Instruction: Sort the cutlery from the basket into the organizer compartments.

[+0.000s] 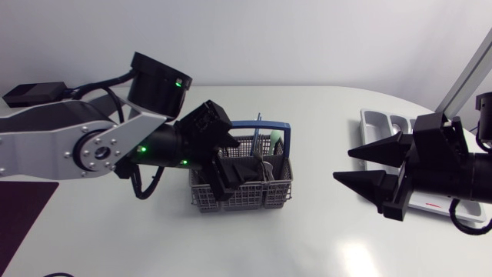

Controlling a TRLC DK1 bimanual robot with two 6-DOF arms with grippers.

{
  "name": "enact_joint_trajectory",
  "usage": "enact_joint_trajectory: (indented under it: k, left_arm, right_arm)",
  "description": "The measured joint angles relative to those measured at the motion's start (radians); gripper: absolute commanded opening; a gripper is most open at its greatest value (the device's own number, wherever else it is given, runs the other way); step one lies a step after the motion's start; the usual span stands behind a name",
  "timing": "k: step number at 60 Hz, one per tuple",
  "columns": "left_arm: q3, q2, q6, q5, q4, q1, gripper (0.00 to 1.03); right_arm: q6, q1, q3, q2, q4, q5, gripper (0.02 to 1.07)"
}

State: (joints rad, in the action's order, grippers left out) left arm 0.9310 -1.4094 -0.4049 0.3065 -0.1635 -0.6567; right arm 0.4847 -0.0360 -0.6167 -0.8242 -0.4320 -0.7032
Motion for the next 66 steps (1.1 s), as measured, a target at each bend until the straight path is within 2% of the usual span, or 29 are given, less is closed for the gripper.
enact_joint_trajectory:
  k: [5, 21, 38, 45, 55, 66]
  left_arm:
    - [0.001, -0.049, 0.0, 0.002, 0.04, 0.0, 0.95]
    - [0.021, -0.142, 0.005, 0.012, 0.075, -0.02, 0.95]
    - [0.028, -0.115, 0.009, 0.053, 0.084, -0.056, 0.95]
    - [0.013, -0.066, 0.009, 0.056, 0.083, -0.066, 0.95]
    - [-0.027, -0.031, 0.004, 0.056, 0.084, -0.064, 0.95]
    - [-0.097, -0.003, -0.023, 0.056, 0.083, -0.034, 0.95]
  right_arm:
    - [0.0, -0.002, 0.008, 0.008, 0.001, 0.0, 0.86]
    - [0.007, -0.034, 0.037, 0.017, 0.0, 0.005, 0.86]
    - [-0.019, -0.209, 0.037, 0.026, 0.018, 0.105, 0.86]
    - [-0.063, -0.298, 0.037, 0.001, 0.102, 0.159, 0.86]
    - [-0.124, -0.38, 0.037, -0.142, 0.246, 0.212, 0.86]
    - [-0.145, -0.448, 0.037, -0.277, 0.341, 0.264, 0.86]
